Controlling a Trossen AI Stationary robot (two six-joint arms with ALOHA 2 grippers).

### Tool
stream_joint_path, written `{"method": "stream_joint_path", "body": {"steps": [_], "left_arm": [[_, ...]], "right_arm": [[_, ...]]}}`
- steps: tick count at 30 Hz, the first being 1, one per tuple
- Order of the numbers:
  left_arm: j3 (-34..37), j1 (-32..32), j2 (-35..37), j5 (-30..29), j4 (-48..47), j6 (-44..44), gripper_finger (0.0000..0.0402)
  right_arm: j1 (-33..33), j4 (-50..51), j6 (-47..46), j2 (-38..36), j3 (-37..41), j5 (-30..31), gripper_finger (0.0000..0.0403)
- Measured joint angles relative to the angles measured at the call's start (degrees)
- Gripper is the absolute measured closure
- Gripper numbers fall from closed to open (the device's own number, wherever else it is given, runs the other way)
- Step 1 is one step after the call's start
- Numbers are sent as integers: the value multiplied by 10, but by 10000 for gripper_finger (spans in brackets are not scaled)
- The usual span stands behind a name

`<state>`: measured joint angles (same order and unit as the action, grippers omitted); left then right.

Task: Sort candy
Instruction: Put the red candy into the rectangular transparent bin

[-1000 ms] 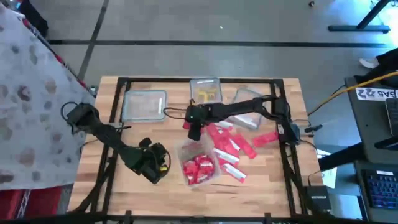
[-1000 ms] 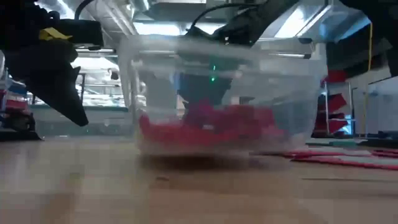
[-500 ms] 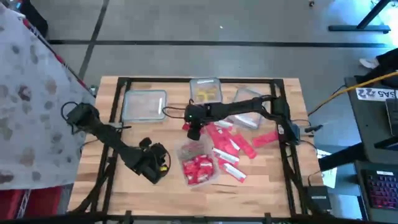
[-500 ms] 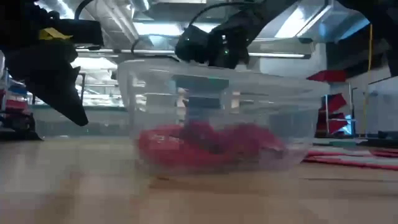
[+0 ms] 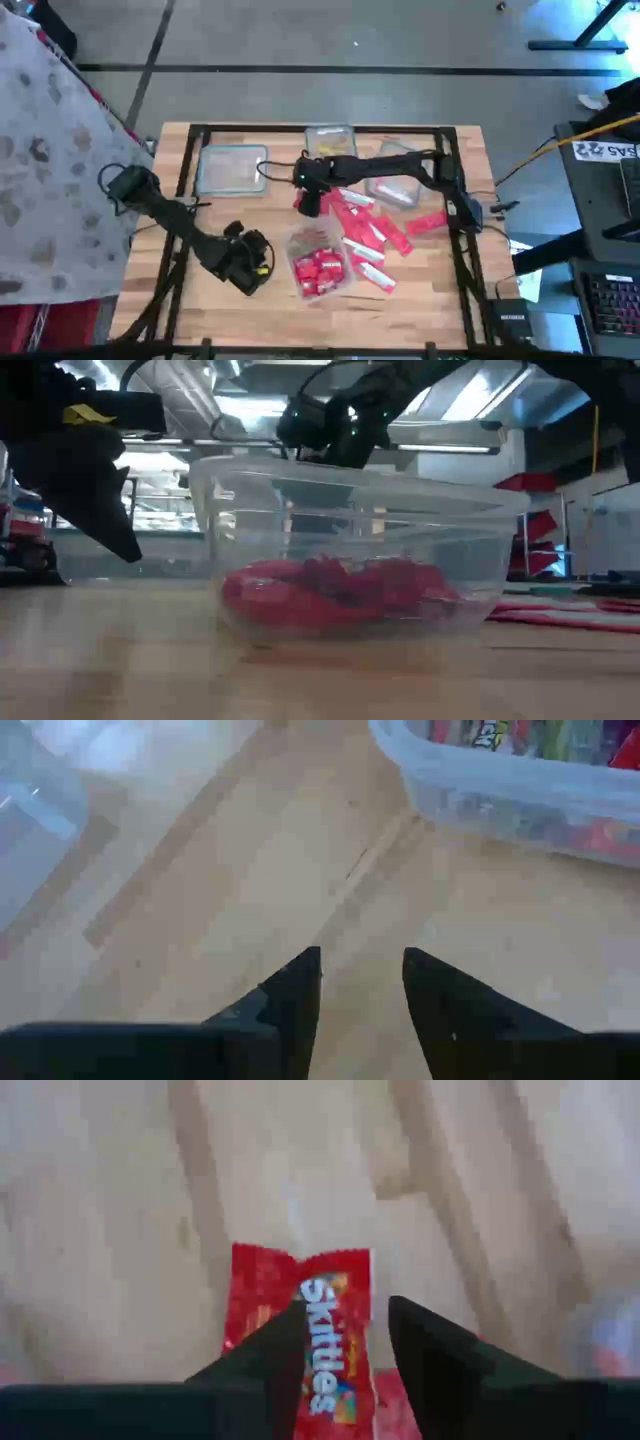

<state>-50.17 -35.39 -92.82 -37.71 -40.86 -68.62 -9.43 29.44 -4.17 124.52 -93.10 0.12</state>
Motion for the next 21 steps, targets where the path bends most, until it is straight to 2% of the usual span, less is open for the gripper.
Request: {"method": "stream_joint_path", "body": {"steps": [5,10,14,21], "left_arm": [[0,3,0,0,-1,1,273],[0,3,0,0,-1,1,273],[0,3,0,0,-1,1,273],[0,3,0,0,0,0,273]], "right_arm": [[0,2,-5,25,0,-13,219],[0,-1,-5,30,-1,-23,221],[0,-1,-5,31,-1,-23,253],[0,-3,-1,44,-2,-32,348]]}}
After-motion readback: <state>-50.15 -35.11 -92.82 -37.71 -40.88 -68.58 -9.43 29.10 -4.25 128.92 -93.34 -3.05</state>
